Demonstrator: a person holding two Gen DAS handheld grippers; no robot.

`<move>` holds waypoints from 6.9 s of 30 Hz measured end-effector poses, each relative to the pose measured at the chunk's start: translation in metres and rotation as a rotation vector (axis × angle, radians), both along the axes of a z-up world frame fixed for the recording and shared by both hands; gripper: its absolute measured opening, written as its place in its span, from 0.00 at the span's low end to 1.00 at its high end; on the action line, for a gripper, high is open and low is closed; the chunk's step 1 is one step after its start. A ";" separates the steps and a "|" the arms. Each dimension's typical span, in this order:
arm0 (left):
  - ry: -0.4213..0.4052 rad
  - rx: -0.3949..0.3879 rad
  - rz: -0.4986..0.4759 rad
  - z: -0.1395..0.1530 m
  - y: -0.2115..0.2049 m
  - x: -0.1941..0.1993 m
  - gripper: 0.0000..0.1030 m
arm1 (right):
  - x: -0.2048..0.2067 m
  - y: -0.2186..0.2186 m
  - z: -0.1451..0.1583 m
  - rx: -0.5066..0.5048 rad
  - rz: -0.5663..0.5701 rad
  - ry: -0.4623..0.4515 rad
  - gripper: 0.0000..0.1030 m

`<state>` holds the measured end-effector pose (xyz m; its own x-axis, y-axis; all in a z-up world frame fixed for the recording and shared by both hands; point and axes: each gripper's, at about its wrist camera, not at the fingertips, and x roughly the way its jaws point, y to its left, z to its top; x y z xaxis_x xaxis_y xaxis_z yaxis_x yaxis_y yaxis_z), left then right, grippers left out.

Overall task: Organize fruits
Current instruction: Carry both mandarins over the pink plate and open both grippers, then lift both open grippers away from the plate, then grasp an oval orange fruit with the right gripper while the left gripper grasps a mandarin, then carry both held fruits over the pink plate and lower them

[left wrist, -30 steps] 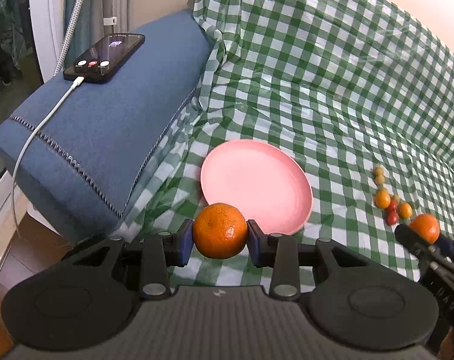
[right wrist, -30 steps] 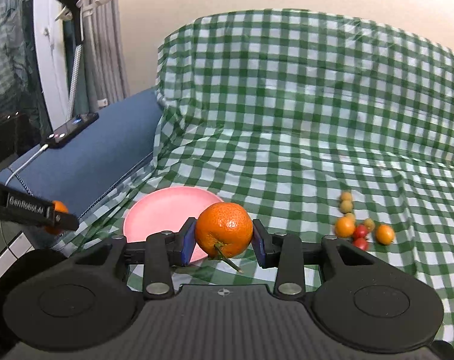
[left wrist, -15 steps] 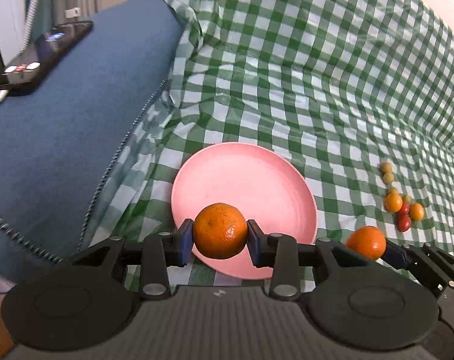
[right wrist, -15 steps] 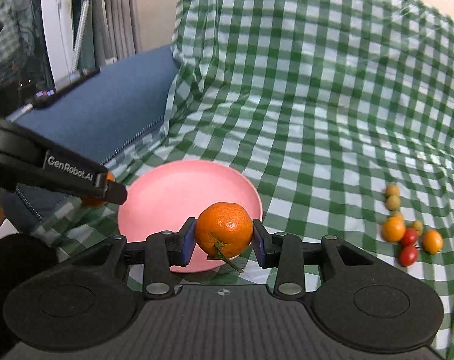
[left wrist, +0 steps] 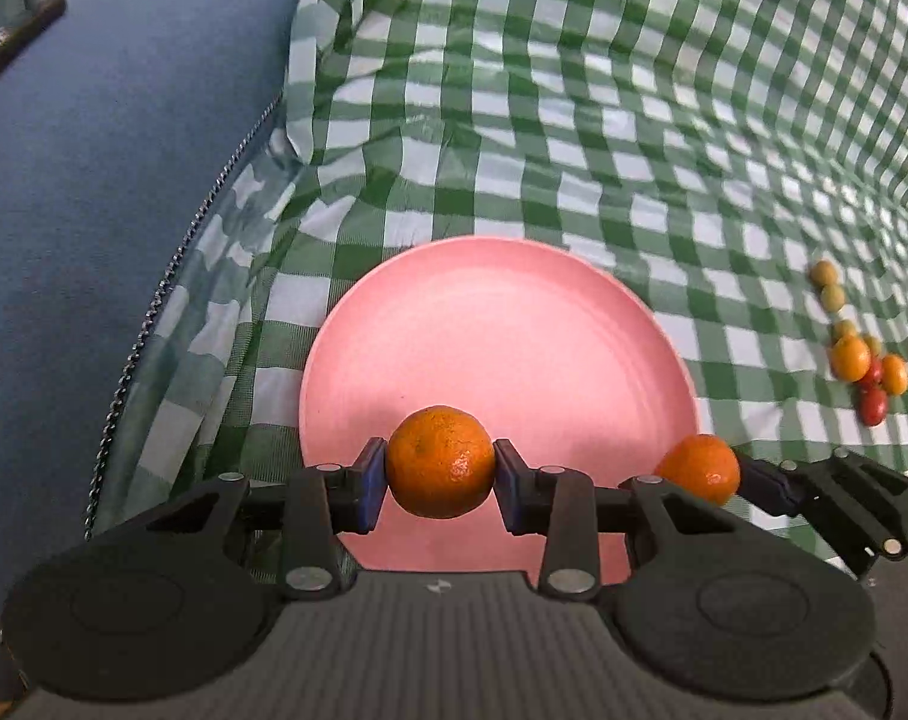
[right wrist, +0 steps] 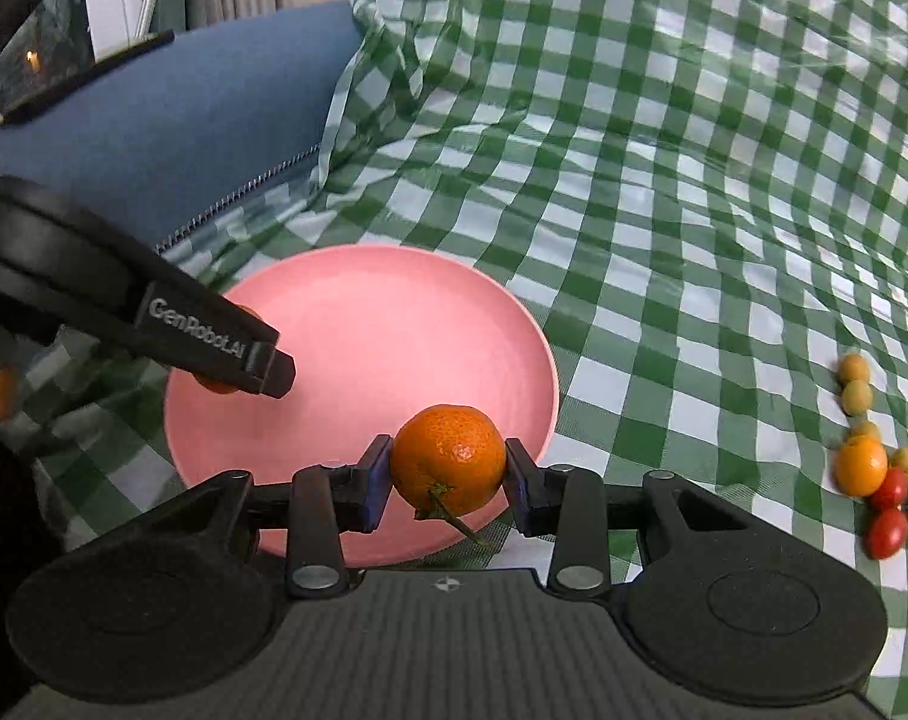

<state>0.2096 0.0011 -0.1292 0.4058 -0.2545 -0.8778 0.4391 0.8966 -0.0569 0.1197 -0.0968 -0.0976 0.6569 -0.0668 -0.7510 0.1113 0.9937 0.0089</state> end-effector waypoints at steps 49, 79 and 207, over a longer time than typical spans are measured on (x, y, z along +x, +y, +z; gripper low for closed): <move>-0.302 0.024 0.149 0.120 0.091 -0.211 1.00 | -0.193 0.027 0.137 0.005 -0.135 -0.285 0.99; -0.250 0.192 0.005 0.104 -0.026 -0.168 1.00 | -0.201 -0.087 0.097 0.132 -0.397 -0.316 0.99; -0.171 -0.083 0.038 0.118 0.074 -0.187 0.40 | -0.204 -0.015 0.107 0.176 -0.040 -0.292 0.36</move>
